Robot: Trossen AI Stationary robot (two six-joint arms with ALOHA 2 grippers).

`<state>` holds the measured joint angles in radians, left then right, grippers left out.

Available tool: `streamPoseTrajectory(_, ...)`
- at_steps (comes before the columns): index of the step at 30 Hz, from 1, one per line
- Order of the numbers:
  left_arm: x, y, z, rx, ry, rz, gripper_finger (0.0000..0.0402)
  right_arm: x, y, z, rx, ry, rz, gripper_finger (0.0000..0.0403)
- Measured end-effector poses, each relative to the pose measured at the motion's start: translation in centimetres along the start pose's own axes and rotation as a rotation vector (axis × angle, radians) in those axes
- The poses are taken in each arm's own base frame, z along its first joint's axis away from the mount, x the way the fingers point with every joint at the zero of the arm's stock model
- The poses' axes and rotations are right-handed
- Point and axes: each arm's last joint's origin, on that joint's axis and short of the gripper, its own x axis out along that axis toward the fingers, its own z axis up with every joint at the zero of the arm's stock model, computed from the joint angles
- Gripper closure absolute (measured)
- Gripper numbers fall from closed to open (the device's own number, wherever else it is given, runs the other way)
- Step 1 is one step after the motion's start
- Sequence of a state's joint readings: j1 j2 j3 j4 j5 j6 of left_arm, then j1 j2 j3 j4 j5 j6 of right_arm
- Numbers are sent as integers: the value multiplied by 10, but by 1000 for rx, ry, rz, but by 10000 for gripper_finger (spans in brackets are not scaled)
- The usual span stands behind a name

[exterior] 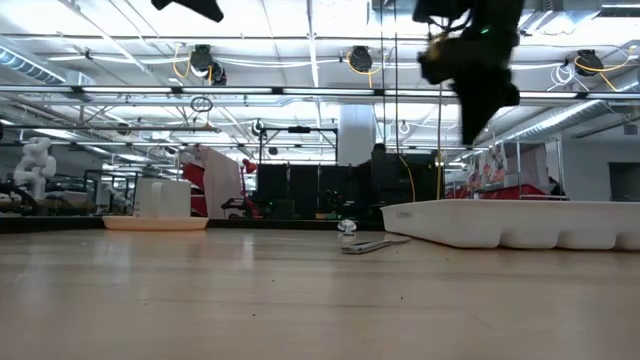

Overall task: Sort silverware
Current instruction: Put the silver table knife into the silverware rack

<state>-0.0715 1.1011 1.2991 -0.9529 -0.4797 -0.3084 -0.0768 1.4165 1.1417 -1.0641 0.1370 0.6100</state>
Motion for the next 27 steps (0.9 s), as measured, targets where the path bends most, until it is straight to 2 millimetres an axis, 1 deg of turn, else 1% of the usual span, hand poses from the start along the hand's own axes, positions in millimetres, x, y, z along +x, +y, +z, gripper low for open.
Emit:
streamPoseTrajectory(3, 5, -2, -1, 16, 29, 10, 401, -6, -6, -16, -139, 147, -7, 371)
streamPoseTrajectory(5, 8, -4, -2, 24, 42, 14, 401, -5, -10, -25, -239, 246, -5, 345)
streamPoseTrajectory(8, 11, -6, -2, 32, 56, 18, 401, 7, -15, -38, -366, 338, -20, 305)
streamPoseTrajectory(11, 15, -7, -2, 39, 70, 23, 401, 25, -18, -48, -456, 384, 18, 281)
streamPoseTrajectory(14, 17, -8, -3, 48, 81, 26, 401, 40, -20, -57, -501, 420, 65, 274)
streamPoseTrajectory(17, 16, -8, -3, 56, 81, 26, 401, 50, -23, -64, -522, 437, 84, 278)
streamPoseTrajectory(23, 16, -8, -3, 71, 81, 26, 401, 56, -18, -63, -554, 410, 208, 287)
streamPoseTrajectory(27, 16, -8, -3, 71, 79, 32, 401, 57, -17, -60, -586, 372, 225, 283)
